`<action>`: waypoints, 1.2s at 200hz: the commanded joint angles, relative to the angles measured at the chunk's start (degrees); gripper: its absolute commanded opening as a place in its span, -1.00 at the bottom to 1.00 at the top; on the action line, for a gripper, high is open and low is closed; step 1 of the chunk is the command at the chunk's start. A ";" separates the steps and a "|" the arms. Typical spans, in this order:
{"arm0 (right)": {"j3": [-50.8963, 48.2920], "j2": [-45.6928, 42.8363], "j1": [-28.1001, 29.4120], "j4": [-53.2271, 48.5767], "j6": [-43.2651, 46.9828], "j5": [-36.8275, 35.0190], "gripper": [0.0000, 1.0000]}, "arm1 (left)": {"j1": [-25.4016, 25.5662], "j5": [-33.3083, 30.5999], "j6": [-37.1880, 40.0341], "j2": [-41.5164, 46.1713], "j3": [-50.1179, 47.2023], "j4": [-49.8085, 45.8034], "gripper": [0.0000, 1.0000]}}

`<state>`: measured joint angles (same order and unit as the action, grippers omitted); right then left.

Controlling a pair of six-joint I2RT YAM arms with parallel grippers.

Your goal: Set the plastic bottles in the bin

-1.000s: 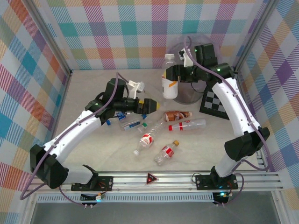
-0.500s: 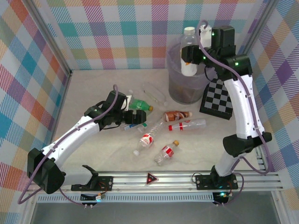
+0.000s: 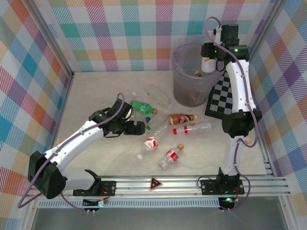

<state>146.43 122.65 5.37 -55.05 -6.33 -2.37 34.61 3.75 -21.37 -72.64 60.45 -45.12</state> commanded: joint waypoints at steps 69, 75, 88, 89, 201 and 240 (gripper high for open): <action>2.57 9.82 0.33 -4.29 3.81 -0.84 0.14 | 5.03 0.85 3.37 1.21 1.28 -7.32 0.95; 2.48 10.17 0.31 -4.65 4.01 -0.95 0.19 | 5.34 0.99 3.50 1.24 1.25 -7.41 0.95; 2.46 11.00 0.32 -5.55 4.22 -1.48 0.27 | 5.72 1.34 3.78 1.03 1.25 -7.22 0.95; 2.50 11.06 0.34 -5.62 4.22 -1.53 0.28 | 5.73 1.39 3.78 1.02 1.21 -7.20 0.95; 4.94 6.11 0.35 -8.49 5.42 4.80 0.99 | 10.35 3.80 5.03 -5.08 1.71 -2.25 0.96; 4.78 -1.05 0.33 -8.35 4.02 9.76 0.99 | 12.23 3.49 5.54 -8.15 2.00 -0.80 0.99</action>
<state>149.12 129.54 5.69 -62.59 -1.89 2.70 45.21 6.55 -17.06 -79.09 60.71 -47.44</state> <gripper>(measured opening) 0.994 0.990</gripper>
